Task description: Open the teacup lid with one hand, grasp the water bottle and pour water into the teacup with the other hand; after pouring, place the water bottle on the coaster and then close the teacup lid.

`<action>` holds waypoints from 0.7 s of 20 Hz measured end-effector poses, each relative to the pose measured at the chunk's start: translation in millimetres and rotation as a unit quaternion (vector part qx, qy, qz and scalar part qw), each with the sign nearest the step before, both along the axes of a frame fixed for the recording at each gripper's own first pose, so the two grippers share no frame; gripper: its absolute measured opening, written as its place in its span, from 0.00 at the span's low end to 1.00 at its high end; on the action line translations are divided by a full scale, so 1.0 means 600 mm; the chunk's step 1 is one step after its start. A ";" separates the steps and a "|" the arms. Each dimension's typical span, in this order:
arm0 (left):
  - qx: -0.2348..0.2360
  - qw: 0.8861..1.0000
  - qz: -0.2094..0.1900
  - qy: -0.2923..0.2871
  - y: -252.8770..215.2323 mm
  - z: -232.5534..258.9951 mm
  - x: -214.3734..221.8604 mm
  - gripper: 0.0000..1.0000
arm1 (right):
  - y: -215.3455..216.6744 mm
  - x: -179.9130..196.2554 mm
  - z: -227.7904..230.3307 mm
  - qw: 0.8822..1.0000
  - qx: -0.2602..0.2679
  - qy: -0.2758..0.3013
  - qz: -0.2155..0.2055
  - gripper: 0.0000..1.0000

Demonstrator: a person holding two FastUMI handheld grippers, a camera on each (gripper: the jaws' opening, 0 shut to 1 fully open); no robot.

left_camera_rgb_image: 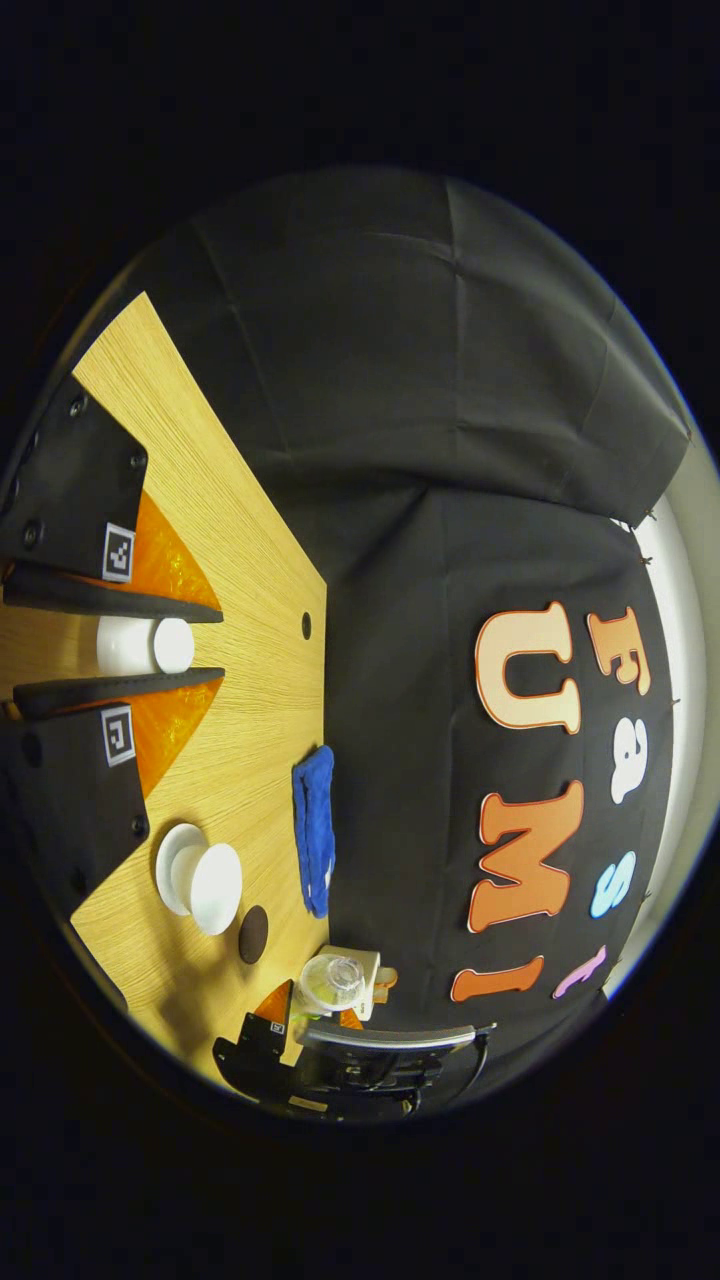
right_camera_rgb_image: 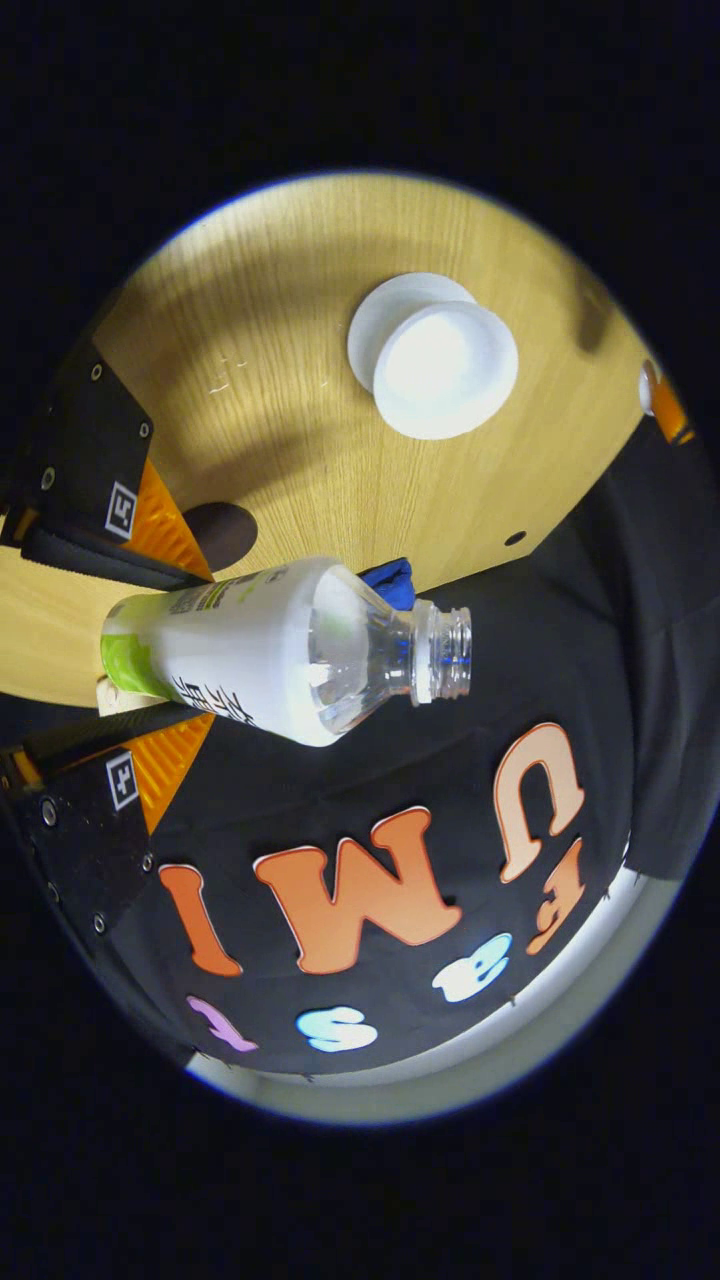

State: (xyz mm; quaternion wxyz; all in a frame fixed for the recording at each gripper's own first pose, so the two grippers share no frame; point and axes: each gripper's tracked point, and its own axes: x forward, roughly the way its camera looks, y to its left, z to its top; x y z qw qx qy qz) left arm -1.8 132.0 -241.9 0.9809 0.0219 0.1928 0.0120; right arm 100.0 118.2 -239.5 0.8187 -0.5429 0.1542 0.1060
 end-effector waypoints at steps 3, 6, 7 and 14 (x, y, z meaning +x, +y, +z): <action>0.002 1.000 0.000 0.001 0.005 -0.004 0.000 0.29 | 0.001 0.003 0.000 0.999 -0.030 -0.007 0.016 0.62; 0.008 1.000 0.005 0.008 0.015 -0.014 -0.005 0.31 | 0.000 0.004 0.002 0.997 -0.063 -0.017 0.035 0.62; 0.007 1.000 0.007 0.010 0.017 -0.017 -0.006 0.31 | -0.001 0.003 0.003 0.996 -0.076 -0.018 0.040 0.62; 0.016 1.000 0.012 0.010 0.033 -0.016 -0.015 0.31 | 0.004 0.030 0.010 0.983 -0.159 -0.052 0.072 0.62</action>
